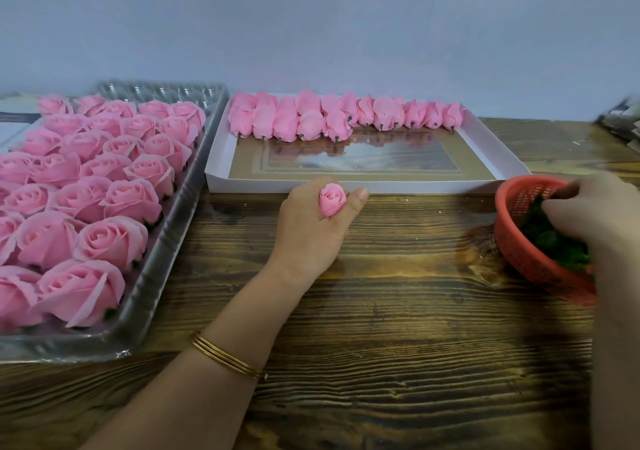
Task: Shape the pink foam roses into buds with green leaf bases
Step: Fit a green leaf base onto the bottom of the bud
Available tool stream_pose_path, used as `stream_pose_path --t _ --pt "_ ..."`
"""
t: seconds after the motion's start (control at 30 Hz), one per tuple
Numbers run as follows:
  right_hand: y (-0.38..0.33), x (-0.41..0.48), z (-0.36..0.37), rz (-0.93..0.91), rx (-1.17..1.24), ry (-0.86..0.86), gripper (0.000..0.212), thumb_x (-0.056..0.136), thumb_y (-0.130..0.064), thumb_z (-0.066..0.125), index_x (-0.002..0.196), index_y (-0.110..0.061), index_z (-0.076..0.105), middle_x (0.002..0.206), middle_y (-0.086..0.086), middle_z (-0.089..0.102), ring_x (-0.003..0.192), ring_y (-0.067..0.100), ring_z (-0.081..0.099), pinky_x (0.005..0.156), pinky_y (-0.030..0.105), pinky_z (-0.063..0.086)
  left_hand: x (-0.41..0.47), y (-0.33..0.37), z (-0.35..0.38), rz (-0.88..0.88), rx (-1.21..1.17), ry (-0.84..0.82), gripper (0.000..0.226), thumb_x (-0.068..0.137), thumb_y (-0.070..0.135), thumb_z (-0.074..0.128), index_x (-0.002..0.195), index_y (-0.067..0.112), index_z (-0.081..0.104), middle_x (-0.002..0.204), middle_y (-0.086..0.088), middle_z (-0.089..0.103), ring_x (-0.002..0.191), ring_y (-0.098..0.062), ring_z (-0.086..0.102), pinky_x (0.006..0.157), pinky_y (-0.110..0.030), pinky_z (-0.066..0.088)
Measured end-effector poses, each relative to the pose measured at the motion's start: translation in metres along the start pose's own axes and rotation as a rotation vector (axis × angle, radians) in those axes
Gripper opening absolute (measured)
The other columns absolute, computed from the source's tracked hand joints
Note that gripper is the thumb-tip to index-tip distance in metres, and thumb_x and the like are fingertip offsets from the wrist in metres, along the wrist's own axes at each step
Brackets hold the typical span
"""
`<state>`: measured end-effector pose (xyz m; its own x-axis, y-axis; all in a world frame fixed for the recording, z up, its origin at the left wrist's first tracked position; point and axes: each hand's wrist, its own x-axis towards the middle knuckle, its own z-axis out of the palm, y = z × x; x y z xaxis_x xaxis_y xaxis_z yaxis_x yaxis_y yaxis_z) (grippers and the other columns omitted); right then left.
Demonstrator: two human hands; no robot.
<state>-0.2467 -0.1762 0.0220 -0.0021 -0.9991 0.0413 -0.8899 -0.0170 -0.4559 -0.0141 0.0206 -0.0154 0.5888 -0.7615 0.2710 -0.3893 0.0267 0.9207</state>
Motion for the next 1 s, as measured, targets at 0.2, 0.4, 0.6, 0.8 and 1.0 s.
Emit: stream_pose_path --t 0.2,0.4,0.6,0.8,1.0 --pt "0.006 0.009 0.003 -0.02 -0.026 -0.017 0.016 0.075 -0.016 0.064 0.089 -0.009 0.068 0.09 0.021 0.068 0.09 0.046 0.064 0.082 0.057 0.055 0.001 -0.004 0.001 -0.015 0.003 -0.014 0.037 0.091 0.031 0.066 0.071 0.0 0.06 0.067 -0.017 0.063 0.07 -0.026 0.059 0.074 -0.031 0.046" --pt "0.012 0.016 0.009 -0.018 -0.009 0.0 0.024 0.072 -0.015 0.065 0.095 -0.014 0.068 0.094 0.017 0.069 0.093 0.042 0.064 0.084 0.055 0.055 0.001 -0.006 0.001 -0.019 0.006 -0.012 0.036 0.09 0.031 0.067 0.068 0.003 0.059 0.064 -0.015 0.063 0.068 -0.024 0.058 0.069 -0.024 0.045" --pt "0.009 0.013 0.007 -0.006 -0.002 -0.027 0.022 0.075 -0.014 0.063 0.096 -0.011 0.07 0.096 0.019 0.069 0.096 0.044 0.064 0.086 0.056 0.054 0.002 -0.006 0.0 -0.023 0.015 -0.024 0.036 0.091 0.032 0.065 0.073 0.001 0.061 0.071 -0.019 0.064 0.074 -0.03 0.06 0.073 -0.03 0.045" --pt "0.005 0.011 0.008 0.005 0.028 0.108 0.026 0.068 -0.006 0.058 0.093 -0.007 0.065 0.09 0.024 0.064 0.089 0.049 0.061 0.08 0.06 0.054 0.002 -0.005 0.0 -0.03 0.013 -0.025 0.035 0.091 0.032 0.065 0.071 0.004 0.061 0.071 -0.018 0.064 0.075 -0.031 0.06 0.071 -0.026 0.045" --pt "0.02 0.029 0.015 0.013 0.106 0.254 0.05 0.058 -0.02 0.046 0.106 -0.028 0.056 0.1 0.021 0.064 0.092 0.046 0.062 0.077 0.063 0.054 0.002 -0.006 0.0 -0.038 0.021 -0.022 0.033 0.091 0.033 0.065 0.068 0.009 0.06 0.07 -0.016 0.064 0.074 -0.03 0.061 0.068 -0.022 0.045"
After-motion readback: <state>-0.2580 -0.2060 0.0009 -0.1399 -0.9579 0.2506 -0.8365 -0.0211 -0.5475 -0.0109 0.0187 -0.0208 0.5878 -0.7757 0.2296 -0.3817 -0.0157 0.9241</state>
